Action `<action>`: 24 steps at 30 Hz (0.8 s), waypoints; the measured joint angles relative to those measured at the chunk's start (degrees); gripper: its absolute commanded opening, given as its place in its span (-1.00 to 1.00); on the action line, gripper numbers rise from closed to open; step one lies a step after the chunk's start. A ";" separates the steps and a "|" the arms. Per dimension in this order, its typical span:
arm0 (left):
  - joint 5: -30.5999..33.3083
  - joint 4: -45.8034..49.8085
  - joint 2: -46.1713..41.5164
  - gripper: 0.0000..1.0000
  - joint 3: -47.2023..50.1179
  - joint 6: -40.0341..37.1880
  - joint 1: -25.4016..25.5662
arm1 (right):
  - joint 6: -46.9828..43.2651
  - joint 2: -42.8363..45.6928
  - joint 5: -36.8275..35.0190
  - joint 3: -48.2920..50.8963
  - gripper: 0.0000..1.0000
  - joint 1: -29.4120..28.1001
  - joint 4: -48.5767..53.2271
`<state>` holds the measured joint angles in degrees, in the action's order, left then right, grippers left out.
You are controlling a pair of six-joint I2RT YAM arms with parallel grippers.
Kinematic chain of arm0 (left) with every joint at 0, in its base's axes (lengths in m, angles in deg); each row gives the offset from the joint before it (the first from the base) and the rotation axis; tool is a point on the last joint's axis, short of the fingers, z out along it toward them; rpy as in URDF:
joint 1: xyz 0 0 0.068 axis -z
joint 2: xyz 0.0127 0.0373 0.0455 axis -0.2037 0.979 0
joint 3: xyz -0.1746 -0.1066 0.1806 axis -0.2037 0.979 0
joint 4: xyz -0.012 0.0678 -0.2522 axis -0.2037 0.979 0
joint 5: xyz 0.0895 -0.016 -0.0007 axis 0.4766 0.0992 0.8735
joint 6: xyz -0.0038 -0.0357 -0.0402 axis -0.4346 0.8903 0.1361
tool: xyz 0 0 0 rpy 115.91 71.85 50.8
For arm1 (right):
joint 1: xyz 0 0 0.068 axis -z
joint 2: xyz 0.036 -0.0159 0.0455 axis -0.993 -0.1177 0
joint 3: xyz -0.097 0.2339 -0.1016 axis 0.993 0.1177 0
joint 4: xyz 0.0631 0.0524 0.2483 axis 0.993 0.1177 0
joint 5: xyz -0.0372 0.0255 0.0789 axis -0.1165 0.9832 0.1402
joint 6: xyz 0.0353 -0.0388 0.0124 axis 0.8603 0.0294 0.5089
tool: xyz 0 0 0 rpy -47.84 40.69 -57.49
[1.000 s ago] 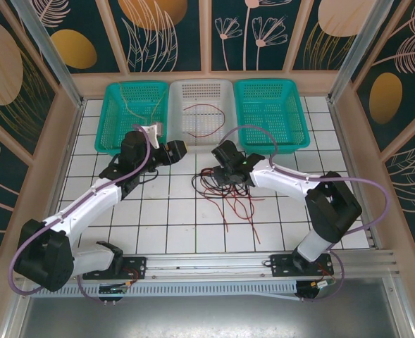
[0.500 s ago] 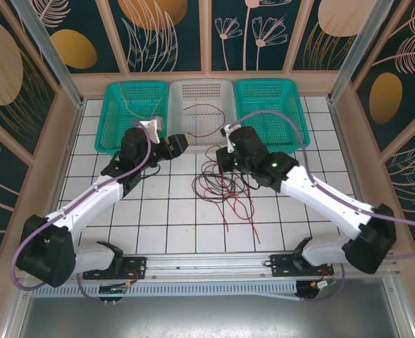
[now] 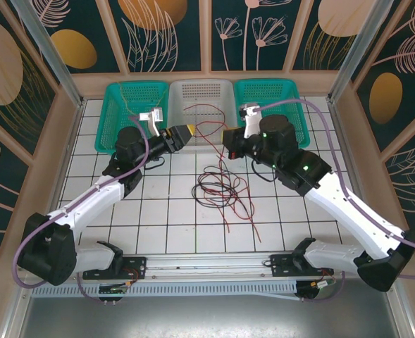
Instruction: Untangle the cables
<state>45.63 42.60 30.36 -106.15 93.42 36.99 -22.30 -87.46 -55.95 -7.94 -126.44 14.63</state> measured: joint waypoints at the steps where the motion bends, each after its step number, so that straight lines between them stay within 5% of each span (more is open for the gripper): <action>1: -0.22 -0.61 0.00 0.43 0.20 0.31 0.00 | 0.46 0.39 0.70 0.00 -0.96 0.76 -0.55; 14: -3.30 -8.68 1.36 0.38 0.22 3.10 0.07 | 9.09 4.26 12.48 1.84 -0.96 8.87 -9.73; 24: 6.93 3.04 -1.27 0.36 0.83 -1.40 0.07 | 15.47 -3.39 15.26 0.92 -0.96 11.56 -17.57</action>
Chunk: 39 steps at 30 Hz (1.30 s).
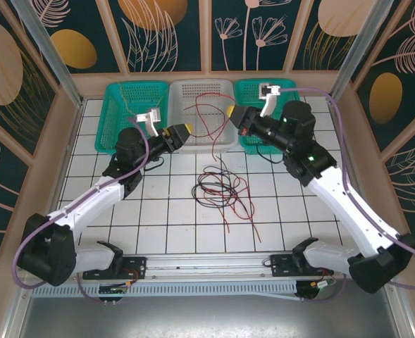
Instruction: Untangle the cables
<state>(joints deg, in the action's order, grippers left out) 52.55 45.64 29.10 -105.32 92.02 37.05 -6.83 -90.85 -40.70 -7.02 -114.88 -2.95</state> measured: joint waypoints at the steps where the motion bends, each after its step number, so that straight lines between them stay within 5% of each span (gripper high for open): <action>1: 1.27 1.16 -1.07 0.36 0.50 -0.42 0.00 | 0.52 -1.68 0.48 -0.59 -0.96 0.48 -0.68; 10: 5.75 6.71 -5.09 0.36 4.28 -0.92 0.00 | 7.69 -14.73 4.15 -3.34 -0.91 4.66 -9.70; 15: 7.50 9.64 -5.44 0.38 4.72 -1.16 0.00 | 10.36 -23.54 6.21 -10.08 -0.28 6.19 -12.15; 19: 8.50 12.37 -5.31 0.36 4.59 -2.05 0.00 | 10.01 -31.32 6.60 -17.55 -0.03 6.78 -10.10; 29: 9.33 18.36 -2.08 0.32 4.09 -3.15 0.00 | 4.26 -25.92 3.06 -4.87 -0.02 6.27 -2.49; 39: 9.31 18.32 -0.15 0.24 4.09 -3.21 0.00 | -2.71 -18.01 -7.89 12.13 -0.11 -3.32 6.49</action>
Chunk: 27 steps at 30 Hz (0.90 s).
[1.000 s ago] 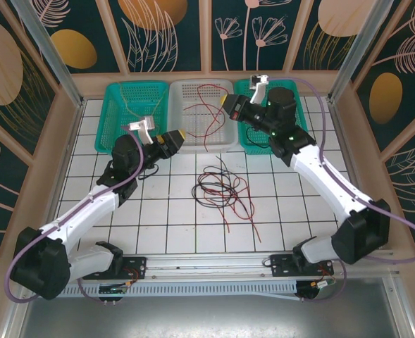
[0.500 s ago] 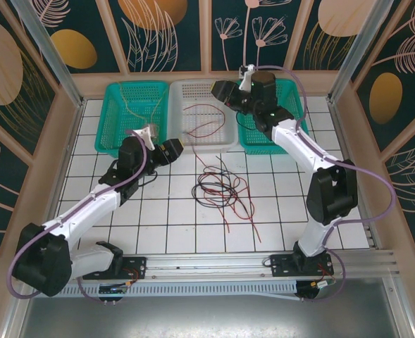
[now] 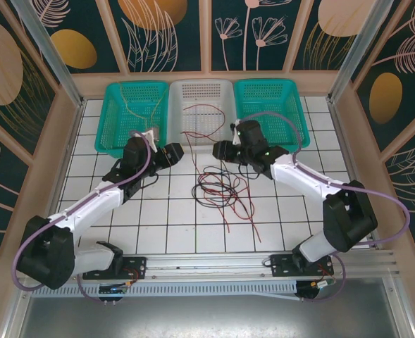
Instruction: Untangle the cables
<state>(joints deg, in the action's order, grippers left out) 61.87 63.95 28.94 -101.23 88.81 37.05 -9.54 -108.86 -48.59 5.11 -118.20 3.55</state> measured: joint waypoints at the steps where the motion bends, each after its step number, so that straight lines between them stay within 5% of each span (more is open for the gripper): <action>1: -0.02 0.02 0.20 0.24 0.00 0.17 0.00 | -0.02 0.00 -0.66 1.27 -0.11 -0.37 0.37; 5: -0.02 -0.04 0.35 0.21 0.00 0.85 0.00 | 0.04 -0.07 -2.45 3.43 -0.11 -0.74 1.70; 11: -0.31 0.17 5.77 -0.10 -2.60 1.88 0.00 | 0.26 -0.07 -3.43 3.45 -0.12 -2.16 1.42; 18: -0.26 1.44 8.57 0.02 -3.37 2.34 0.70 | 0.66 -0.04 -4.79 3.87 -0.14 -2.23 1.42; 27: 2.05 2.01 15.19 -0.12 -3.39 2.32 5.88 | 1.70 0.28 -5.11 4.76 -0.14 -2.23 1.70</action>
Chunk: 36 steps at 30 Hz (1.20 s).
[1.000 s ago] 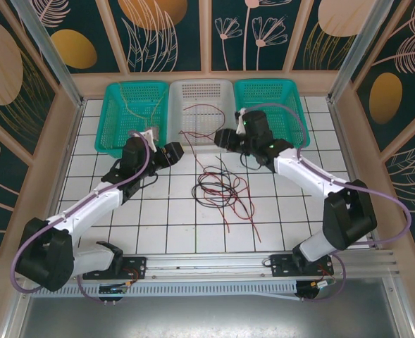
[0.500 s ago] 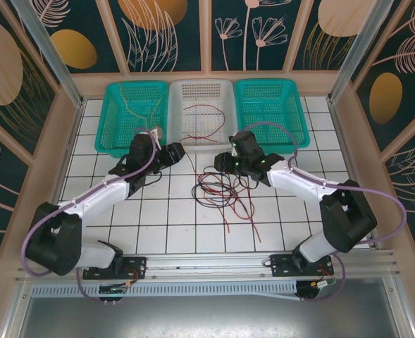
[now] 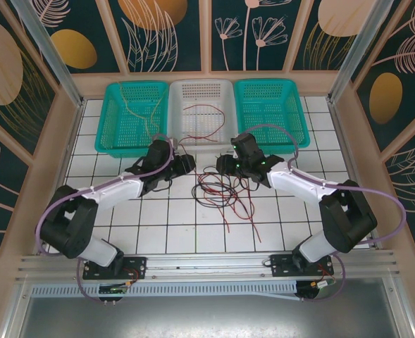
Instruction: Untangle the cables
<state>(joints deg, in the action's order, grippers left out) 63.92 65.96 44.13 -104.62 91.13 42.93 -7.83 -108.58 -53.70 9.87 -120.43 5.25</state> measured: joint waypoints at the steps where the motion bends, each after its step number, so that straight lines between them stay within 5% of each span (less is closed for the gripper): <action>1: 0.44 0.37 0.70 -0.11 -0.04 0.00 0.02 | 0.00 0.22 -0.02 0.00 -0.14 0.00 0.00; 15: 0.20 -0.90 7.87 -0.19 -4.00 0.63 0.44 | 0.00 1.99 -0.02 0.37 -0.15 0.98 -0.07; 23: -1.84 -2.69 7.93 -0.08 -3.98 1.31 0.44 | -0.24 -5.11 -1.95 0.33 -0.24 1.09 -0.07; 29: -2.23 -4.04 8.33 -0.35 -3.98 2.05 0.44 | -0.22 -8.72 -2.40 -0.17 -0.28 1.09 -0.04; 36: -2.69 -4.72 10.14 -0.92 -4.00 2.40 0.44 | -0.26 -6.36 -2.64 0.02 -0.34 1.09 -0.26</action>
<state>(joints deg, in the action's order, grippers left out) 61.23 61.24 54.28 -108.62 93.53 43.37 -8.09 -114.94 -56.35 9.89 -119.34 4.99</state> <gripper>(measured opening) 0.087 0.345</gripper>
